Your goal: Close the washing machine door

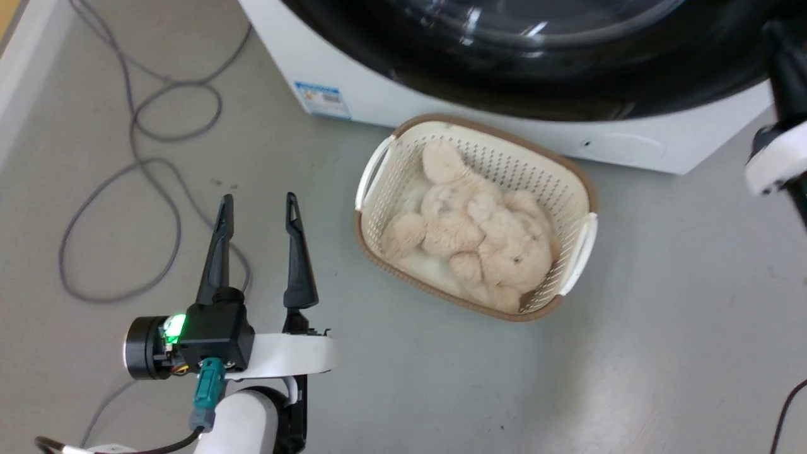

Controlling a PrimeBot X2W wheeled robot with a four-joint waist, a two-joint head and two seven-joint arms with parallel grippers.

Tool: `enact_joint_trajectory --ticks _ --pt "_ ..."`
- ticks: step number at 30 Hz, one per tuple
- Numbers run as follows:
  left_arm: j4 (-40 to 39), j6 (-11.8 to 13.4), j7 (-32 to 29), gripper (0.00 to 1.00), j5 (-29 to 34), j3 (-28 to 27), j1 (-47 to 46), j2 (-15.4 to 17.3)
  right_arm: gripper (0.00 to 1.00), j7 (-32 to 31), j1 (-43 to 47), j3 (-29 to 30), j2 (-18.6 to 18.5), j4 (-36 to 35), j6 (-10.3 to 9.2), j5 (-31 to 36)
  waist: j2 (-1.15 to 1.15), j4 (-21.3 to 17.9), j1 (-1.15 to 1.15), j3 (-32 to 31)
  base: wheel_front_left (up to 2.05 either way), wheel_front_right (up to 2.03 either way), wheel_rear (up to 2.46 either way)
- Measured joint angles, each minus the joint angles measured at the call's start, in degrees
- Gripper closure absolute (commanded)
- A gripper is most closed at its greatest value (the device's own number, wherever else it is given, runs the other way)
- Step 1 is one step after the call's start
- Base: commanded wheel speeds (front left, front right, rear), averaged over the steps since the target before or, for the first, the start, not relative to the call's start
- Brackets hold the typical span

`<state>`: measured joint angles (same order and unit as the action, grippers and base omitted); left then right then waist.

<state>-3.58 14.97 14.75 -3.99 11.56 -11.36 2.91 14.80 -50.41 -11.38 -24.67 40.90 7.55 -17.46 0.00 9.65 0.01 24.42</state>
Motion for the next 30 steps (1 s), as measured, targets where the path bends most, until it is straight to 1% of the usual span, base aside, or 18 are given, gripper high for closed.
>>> enact_joint_trajectory --ticks 7,10,12,15,19,23,24,25,26,30 --pt "0.03 0.79 0.00 0.00 -0.29 0.32 -0.14 -0.02 1.00 0.00 -1.86 2.11 -0.24 3.12 0.04 1.58 0.00 1.25 0.00 0.50 0.00 0.00 0.00" --pt "0.14 1.00 0.00 0.00 -0.66 -0.09 -0.12 -0.02 1.00 0.00 -1.62 2.48 0.10 3.16 0.04 2.34 0.00 1.02 0.00 -0.37 0.00 0.00 0.00" --pt "0.41 0.99 0.00 0.00 -0.68 -0.42 -0.05 -0.03 1.00 0.00 -0.93 2.76 0.44 1.96 0.00 2.96 0.00 0.75 0.00 -1.21 0.00 0.00 0.00" --pt "0.97 0.87 0.00 0.00 -0.67 -1.48 0.30 -0.04 1.00 0.00 1.82 3.83 1.48 -3.33 -0.01 3.68 0.00 0.10 0.00 -2.84 0.00 0.00 0.00" --pt "1.69 -0.03 0.00 0.00 -0.21 -3.25 1.96 -0.04 1.00 -0.02 7.00 8.01 3.77 -13.19 -0.01 5.50 0.00 -1.29 0.00 -5.53 0.00 0.00 0.00" --pt "2.60 -0.75 0.00 0.00 0.31 -5.11 3.42 -0.01 1.00 0.00 12.53 11.20 6.43 -20.97 -0.01 8.31 0.00 -2.90 -0.01 -8.65 0.00 0.00 0.00" --pt "2.79 -1.00 0.00 0.00 0.38 -5.50 3.82 0.07 0.78 0.00 13.85 11.71 7.22 -22.53 -0.01 8.94 0.00 -3.35 -0.01 -9.43 0.00 0.00 0.00" --pt "2.92 -1.09 0.00 0.00 0.46 -5.90 4.32 0.14 0.52 0.01 15.04 12.26 8.13 -24.01 -0.01 9.45 0.00 -3.84 -0.01 -10.15 0.00 0.00 0.00" --pt "3.09 -1.18 0.00 0.00 0.55 -6.27 4.80 0.18 0.00 0.00 16.10 12.82 9.05 -25.15 -0.01 9.76 0.00 -4.39 -0.01 -10.88 0.00 0.00 0.00" --pt "3.70 -1.70 0.00 0.00 0.89 -7.54 6.60 0.36 0.00 0.01 20.69 14.21 12.06 -30.00 -0.01 11.98 0.00 -6.48 -0.01 -13.74 0.00 0.00 0.00"
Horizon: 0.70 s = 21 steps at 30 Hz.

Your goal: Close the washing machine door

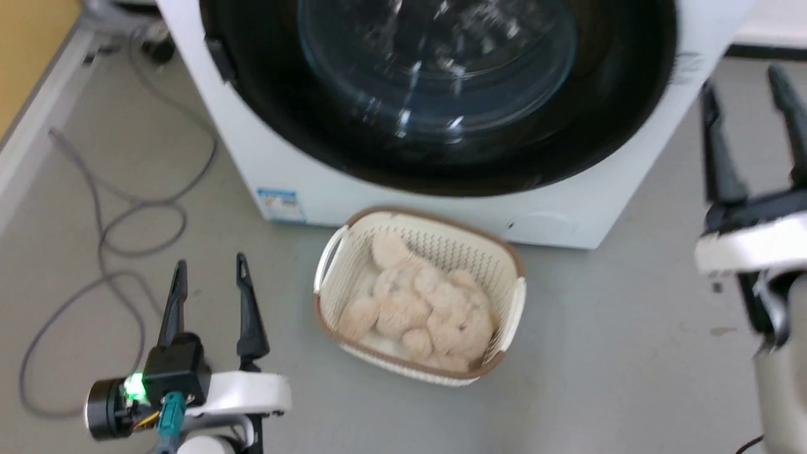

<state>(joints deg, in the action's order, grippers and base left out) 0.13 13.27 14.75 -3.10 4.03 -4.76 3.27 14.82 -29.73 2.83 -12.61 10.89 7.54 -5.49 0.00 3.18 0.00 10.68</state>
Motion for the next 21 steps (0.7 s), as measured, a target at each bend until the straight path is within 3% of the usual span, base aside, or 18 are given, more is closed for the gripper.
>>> enact_joint_trajectory --ticks 5,12,21 --pt "0.13 -0.35 0.00 0.00 0.63 -1.20 2.47 0.31 0.00 -0.01 6.82 0.55 3.91 -3.02 0.00 1.30 0.00 -2.40 0.00 -3.47 0.00 0.00 0.00" --pt "1.46 -1.14 0.00 0.00 1.40 -1.33 5.81 0.70 0.00 -0.01 15.56 -0.20 8.06 -1.10 0.00 0.73 0.00 -4.60 0.00 -8.15 0.00 0.00 0.00" --pt "2.16 -2.42 0.00 0.00 1.33 -1.14 8.26 0.79 0.00 -0.01 25.78 -3.48 9.28 0.08 0.00 -2.77 0.00 -5.41 0.00 -11.11 0.00 0.00 0.00"
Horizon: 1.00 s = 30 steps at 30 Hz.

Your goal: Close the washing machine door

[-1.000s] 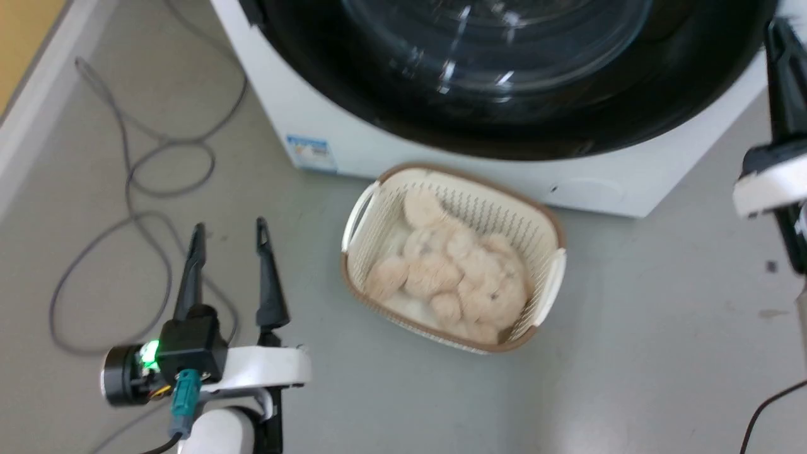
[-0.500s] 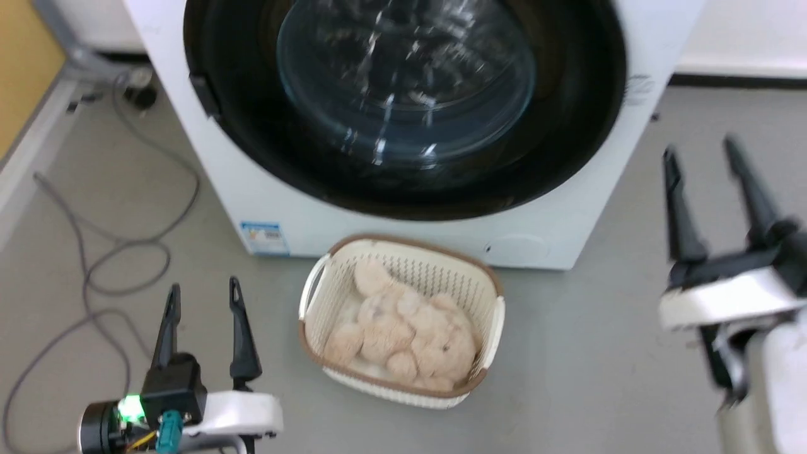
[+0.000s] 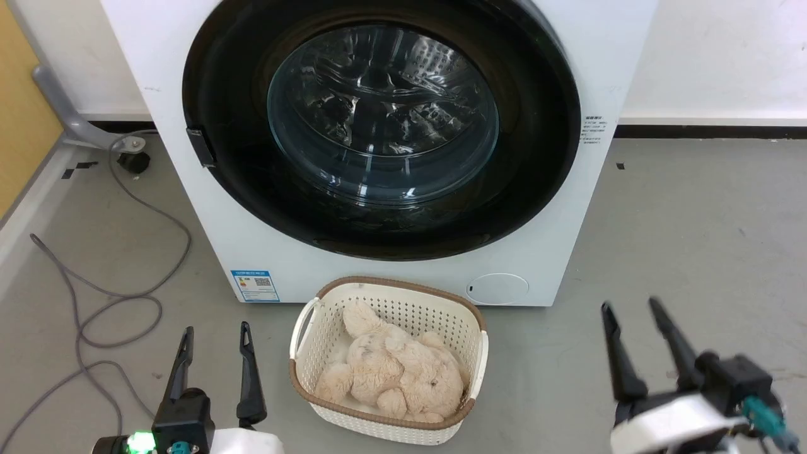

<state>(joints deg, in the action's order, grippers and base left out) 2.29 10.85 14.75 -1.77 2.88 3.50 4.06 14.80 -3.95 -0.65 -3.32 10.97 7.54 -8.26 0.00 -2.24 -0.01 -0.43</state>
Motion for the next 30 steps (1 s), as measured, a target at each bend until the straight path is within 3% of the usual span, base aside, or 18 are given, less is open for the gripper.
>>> enact_joint_trajectory --ticks 7,8,30 --pt "0.82 -1.44 0.00 0.00 -1.47 -0.10 0.36 -0.18 0.00 0.00 3.46 -1.49 0.13 -1.18 -0.01 -3.87 0.00 0.26 0.00 -0.56 0.00 0.00 0.00" --pt "0.88 -1.45 -0.09 1.00 -1.45 -0.08 0.37 -0.18 1.00 -0.05 3.47 -1.54 0.13 -1.16 0.00 -3.86 0.00 0.27 0.00 -0.58 0.00 0.00 0.00" --pt "0.68 -2.65 -2.14 1.00 -1.36 -0.26 0.28 -0.18 1.00 -2.11 3.44 -1.33 0.12 -2.25 0.00 -2.60 0.00 0.57 0.00 -0.44 0.00 0.00 0.00"
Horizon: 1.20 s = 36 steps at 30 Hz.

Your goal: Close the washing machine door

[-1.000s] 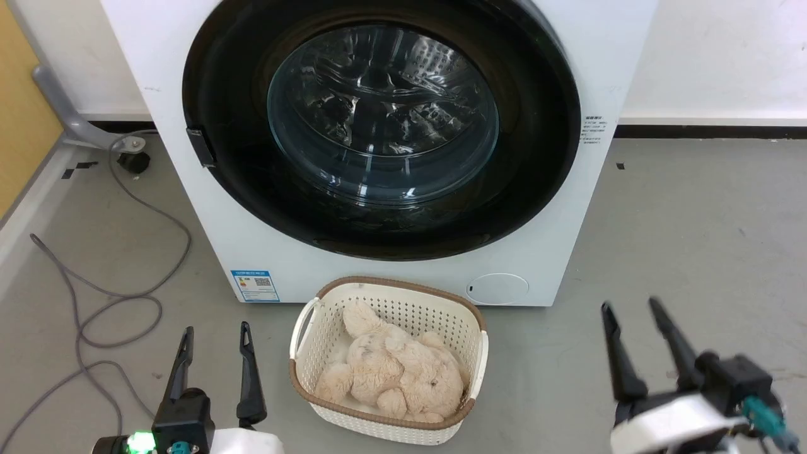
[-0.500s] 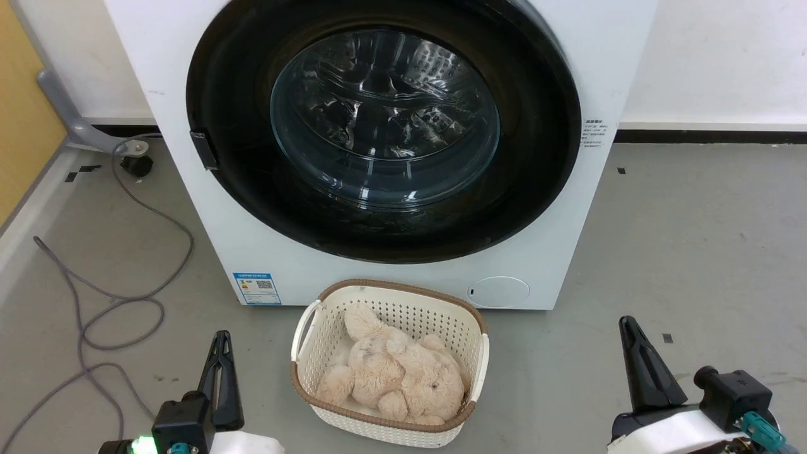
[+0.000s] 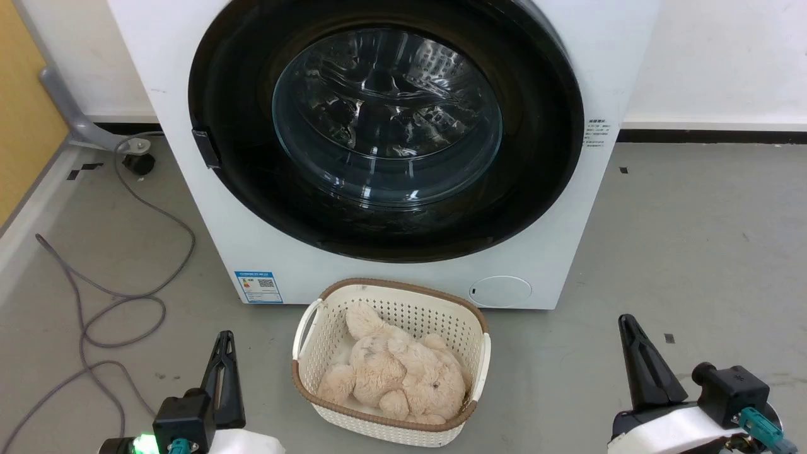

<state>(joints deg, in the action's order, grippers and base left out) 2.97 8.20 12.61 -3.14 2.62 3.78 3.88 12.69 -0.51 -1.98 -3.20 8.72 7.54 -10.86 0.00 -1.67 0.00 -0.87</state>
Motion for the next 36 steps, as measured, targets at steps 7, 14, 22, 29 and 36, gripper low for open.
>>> enact_joint_trajectory --ticks 7,14,22,29,36 --pt "-0.12 -0.41 -0.77 1.00 0.05 -0.15 -0.05 -0.02 1.00 -0.80 0.00 0.09 0.00 -0.44 0.00 0.68 0.00 0.11 0.00 0.06 0.00 0.00 0.00" --pt "-0.42 -0.89 -1.58 1.00 0.44 -0.31 -0.22 -0.10 1.00 -1.58 0.00 0.24 0.00 -1.01 0.00 1.76 0.00 0.22 0.00 0.11 0.00 0.00 0.00" --pt "-0.66 -1.49 -2.58 1.00 0.52 -0.52 -0.32 -0.22 1.00 -2.60 0.00 0.40 0.00 -1.58 0.00 2.33 0.00 0.34 0.00 0.18 0.00 0.00 0.00" --pt "-0.78 -2.18 -3.41 1.00 0.60 -0.70 -0.56 -0.32 1.00 -3.42 0.00 0.53 0.00 -2.09 0.00 2.85 0.00 0.45 0.00 0.24 0.00 0.00 0.00" --pt "-0.96 -2.69 -4.04 1.00 0.96 -0.89 -0.60 -0.43 1.00 -4.13 0.00 0.68 0.00 -2.67 0.00 3.38 0.00 0.56 0.00 0.29 0.00 0.00 0.00"
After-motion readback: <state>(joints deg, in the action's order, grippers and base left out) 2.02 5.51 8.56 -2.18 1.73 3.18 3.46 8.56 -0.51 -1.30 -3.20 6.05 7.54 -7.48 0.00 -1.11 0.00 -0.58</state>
